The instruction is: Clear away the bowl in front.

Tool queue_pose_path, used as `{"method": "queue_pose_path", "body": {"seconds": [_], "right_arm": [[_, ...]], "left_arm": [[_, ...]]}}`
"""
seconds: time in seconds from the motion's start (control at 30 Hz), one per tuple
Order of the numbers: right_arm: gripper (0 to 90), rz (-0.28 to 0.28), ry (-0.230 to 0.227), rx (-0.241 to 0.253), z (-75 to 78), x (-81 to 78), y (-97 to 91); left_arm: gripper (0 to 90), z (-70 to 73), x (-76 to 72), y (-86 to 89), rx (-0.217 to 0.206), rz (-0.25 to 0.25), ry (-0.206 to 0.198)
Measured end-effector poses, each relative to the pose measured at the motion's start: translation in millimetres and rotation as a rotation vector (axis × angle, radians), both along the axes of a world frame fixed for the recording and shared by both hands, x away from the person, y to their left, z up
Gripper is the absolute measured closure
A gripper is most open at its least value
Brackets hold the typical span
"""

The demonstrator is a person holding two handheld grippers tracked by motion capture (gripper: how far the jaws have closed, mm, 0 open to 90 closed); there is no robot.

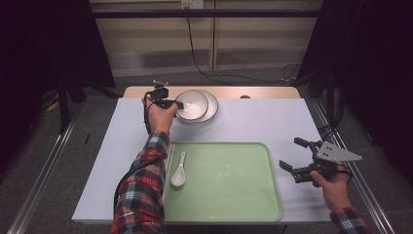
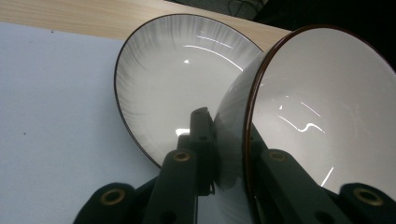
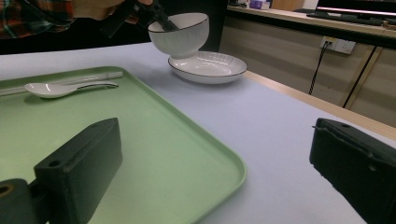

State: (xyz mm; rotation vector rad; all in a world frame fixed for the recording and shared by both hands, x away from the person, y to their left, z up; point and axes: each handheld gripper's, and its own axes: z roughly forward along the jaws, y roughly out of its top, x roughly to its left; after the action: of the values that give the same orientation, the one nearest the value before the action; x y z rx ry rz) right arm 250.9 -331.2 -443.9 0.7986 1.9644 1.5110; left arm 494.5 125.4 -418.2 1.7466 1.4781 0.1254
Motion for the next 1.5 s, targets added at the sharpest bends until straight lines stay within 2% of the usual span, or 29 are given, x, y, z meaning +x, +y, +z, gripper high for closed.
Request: {"method": "queue_pose_path", "body": {"seconds": [0.17,0.33,0.47,0.57,0.63,0.67,0.8,1.13,1.2,1.27,1.5], "right_arm": [[1.7,0.004,0.001,-0.004,-0.2,-0.3,0.2],[1.7,0.009,0.003,-0.013,-0.2,0.0,-0.2],[1.7,0.011,0.004,-0.013,-0.1,-0.1,0.0],[1.7,0.009,0.005,-0.013,-0.1,-0.1,-0.1],[1.7,0.008,0.004,-0.016,-0.2,0.1,0.0],[1.7,0.01,0.003,-0.016,-0.4,0.2,0.4],[1.7,0.002,0.0,-0.007,-0.7,0.5,1.7],[1.7,0.01,0.01,-0.011,-0.9,0.3,2.3],[1.7,0.02,0.006,-0.02,-1.0,0.6,1.8],[1.7,0.013,0.006,-0.017,-1.0,0.4,2.6],[1.7,0.002,-0.001,-0.015,-1.5,0.2,3.4]], "left_arm": [[81.7,4.0,-11.0,3.4,-0.001,-0.038,0.001],[81.7,6.1,-23.5,4.0,0.016,-0.084,-0.002],[81.7,9.0,-33.7,1.7,0.008,-0.11,-0.008],[81.6,13.2,-43.1,1.1,0.04,-0.155,-0.024],[81.6,14.5,-50.7,0.2,0.036,-0.169,-0.027],[81.6,14.6,-53.7,1.2,0.042,-0.191,-0.027],[81.6,12.0,-64.6,1.6,0.023,-0.201,-0.017],[81.6,8.7,-97.4,-1.0,0.033,-0.284,-0.004],[81.6,8.0,-101.9,-2.5,0.022,-0.295,0.001],[81.7,7.5,-107.1,-3.9,0.027,-0.318,0.017],[81.7,2.9,-120.0,-8.2,0.024,-0.35,0.033]]}}
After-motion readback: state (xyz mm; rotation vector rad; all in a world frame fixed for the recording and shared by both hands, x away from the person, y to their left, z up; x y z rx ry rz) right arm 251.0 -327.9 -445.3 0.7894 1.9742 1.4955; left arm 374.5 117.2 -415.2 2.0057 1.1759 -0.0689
